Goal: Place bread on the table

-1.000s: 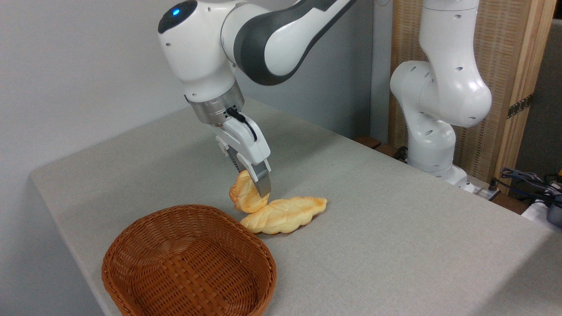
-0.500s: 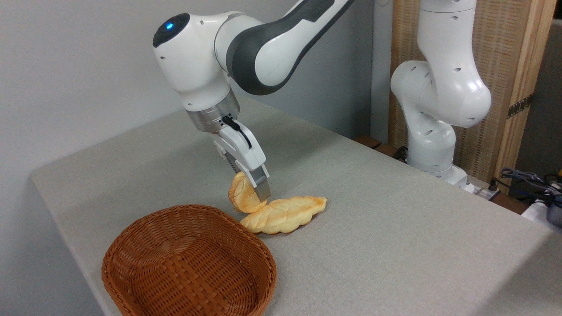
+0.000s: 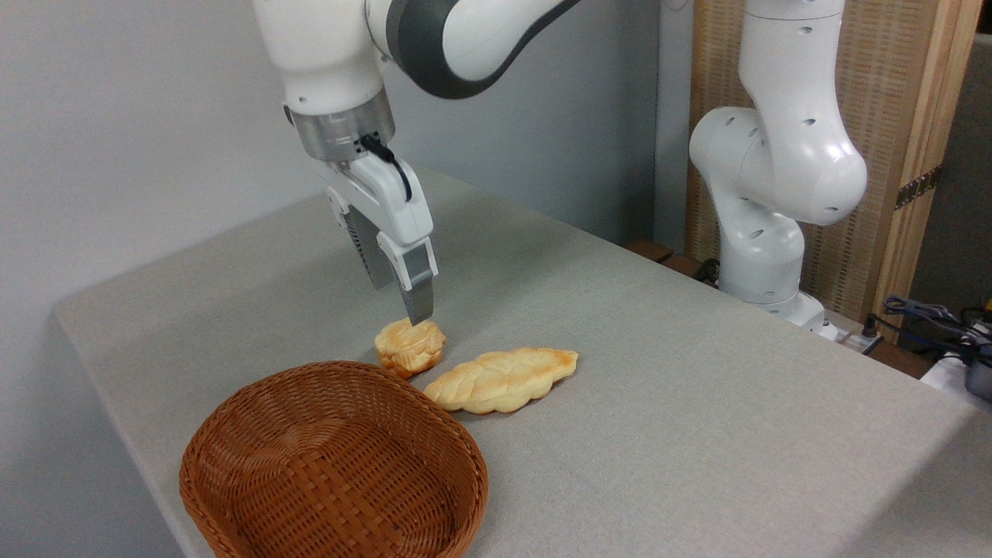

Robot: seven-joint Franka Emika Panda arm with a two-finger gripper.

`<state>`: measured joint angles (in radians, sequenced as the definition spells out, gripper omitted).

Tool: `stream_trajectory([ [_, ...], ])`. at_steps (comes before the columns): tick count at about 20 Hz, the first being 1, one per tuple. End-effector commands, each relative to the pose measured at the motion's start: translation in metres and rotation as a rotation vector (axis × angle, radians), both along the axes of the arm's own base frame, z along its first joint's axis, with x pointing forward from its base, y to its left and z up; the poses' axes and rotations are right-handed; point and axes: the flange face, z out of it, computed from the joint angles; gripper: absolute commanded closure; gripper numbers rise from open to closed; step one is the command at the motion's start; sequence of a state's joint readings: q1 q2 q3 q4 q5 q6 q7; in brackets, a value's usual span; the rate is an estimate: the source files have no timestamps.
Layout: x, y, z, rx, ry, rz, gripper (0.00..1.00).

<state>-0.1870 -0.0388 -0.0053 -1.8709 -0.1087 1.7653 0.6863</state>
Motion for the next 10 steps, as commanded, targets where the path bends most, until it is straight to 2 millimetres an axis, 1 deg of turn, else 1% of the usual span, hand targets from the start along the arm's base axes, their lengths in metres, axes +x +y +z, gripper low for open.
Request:
stream_trajectory([
  [1, 0.012, 0.028, 0.023, -0.022, -0.048, 0.06, 0.0],
  [3, 0.02, 0.045, 0.026, -0.004, -0.093, 0.084, 0.0],
  [4, 0.023, 0.057, 0.028, 0.003, -0.103, 0.101, 0.0],
  [5, 0.025, 0.066, 0.031, 0.006, -0.115, 0.11, 0.0],
  [7, 0.029, 0.082, 0.033, 0.005, -0.134, 0.134, 0.0],
  [8, 0.03, 0.086, 0.034, 0.005, -0.144, 0.141, 0.0],
  [10, 0.032, 0.087, 0.035, 0.003, -0.162, 0.148, 0.0],
])
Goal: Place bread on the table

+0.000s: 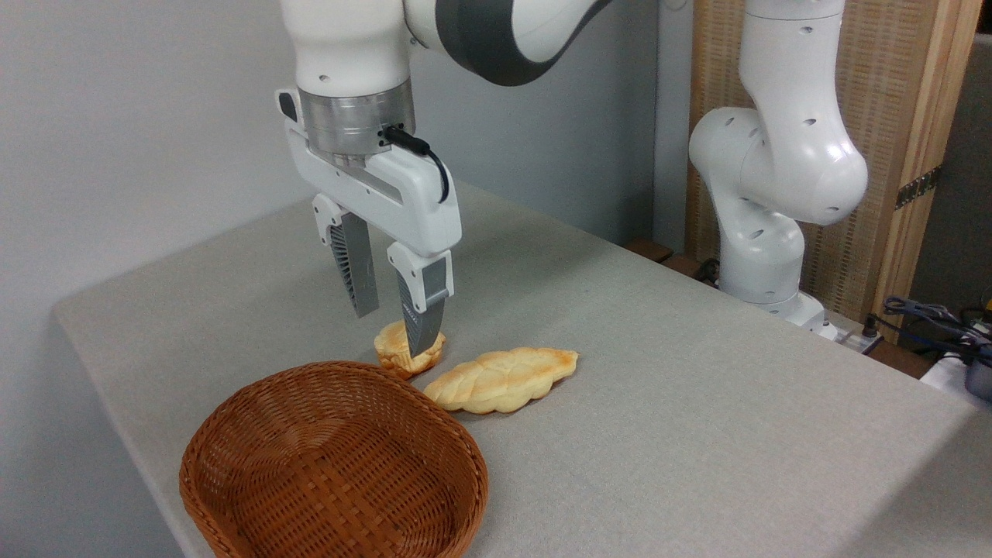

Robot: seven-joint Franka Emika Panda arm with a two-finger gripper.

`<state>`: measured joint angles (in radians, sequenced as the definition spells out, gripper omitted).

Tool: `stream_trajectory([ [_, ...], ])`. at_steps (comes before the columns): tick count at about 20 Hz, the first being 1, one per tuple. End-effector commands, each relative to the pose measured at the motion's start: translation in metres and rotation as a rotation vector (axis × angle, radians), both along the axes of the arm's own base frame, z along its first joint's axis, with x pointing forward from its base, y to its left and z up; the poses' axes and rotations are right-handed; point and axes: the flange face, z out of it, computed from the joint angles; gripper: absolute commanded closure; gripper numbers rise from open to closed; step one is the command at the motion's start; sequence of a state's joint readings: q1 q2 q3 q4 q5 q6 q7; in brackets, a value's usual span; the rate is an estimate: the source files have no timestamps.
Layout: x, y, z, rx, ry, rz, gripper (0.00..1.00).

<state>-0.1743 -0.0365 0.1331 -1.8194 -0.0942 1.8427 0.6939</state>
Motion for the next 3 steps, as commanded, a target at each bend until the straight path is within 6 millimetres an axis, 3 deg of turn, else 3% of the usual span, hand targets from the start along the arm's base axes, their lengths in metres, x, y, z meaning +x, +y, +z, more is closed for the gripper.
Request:
stream_trajectory([
  [1, 0.007, 0.0039, 0.0057, 0.008, -0.04, 0.003, 0.0],
  [3, 0.0083, 0.0057, 0.0057, 0.009, -0.048, 0.006, 0.0],
])
